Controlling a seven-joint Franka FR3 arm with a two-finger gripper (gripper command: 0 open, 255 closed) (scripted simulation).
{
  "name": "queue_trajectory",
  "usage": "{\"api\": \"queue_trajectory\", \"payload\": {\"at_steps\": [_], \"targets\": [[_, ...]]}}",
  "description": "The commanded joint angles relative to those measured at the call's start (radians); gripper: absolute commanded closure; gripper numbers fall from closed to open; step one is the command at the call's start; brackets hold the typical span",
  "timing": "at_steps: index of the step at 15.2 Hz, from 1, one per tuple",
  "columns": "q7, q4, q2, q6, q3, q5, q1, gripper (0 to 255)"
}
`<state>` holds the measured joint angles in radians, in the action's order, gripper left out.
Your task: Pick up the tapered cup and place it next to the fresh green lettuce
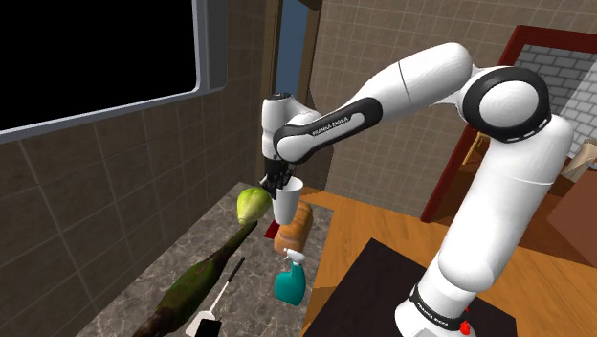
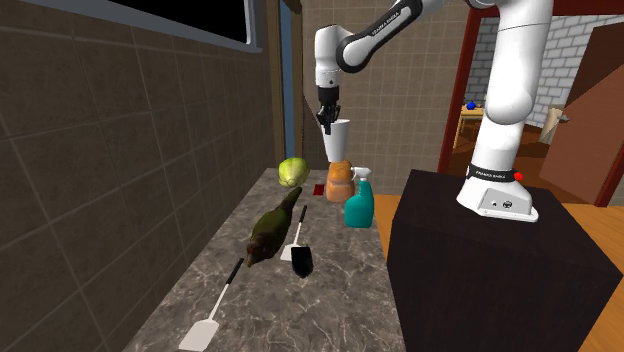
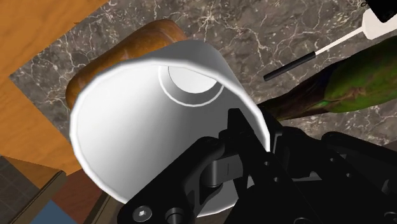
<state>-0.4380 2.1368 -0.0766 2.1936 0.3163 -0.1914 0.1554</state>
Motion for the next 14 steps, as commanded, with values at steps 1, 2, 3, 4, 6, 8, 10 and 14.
{"api": "queue_trajectory", "payload": {"at_steps": [1,2,3,4,6,8,10,14], "targets": [[-0.004,0.012,-0.013,0.024,-0.002,-0.008,0.001,255],[-0.009,0.017,-0.02,0.037,-0.003,-0.013,0.001,255],[-0.013,0.023,-0.028,0.049,-0.004,-0.018,0.001,255],[-0.018,0.027,-0.036,0.061,-0.004,-0.023,0.0,255],[-0.028,0.036,-0.052,0.084,-0.006,-0.034,-0.001,255],[-0.038,0.045,-0.07,0.108,-0.008,-0.045,-0.002,255],[-0.048,0.052,-0.088,0.131,-0.011,-0.058,-0.003,255],[-0.071,0.063,-0.126,0.177,-0.018,-0.084,-0.007,255]]}}
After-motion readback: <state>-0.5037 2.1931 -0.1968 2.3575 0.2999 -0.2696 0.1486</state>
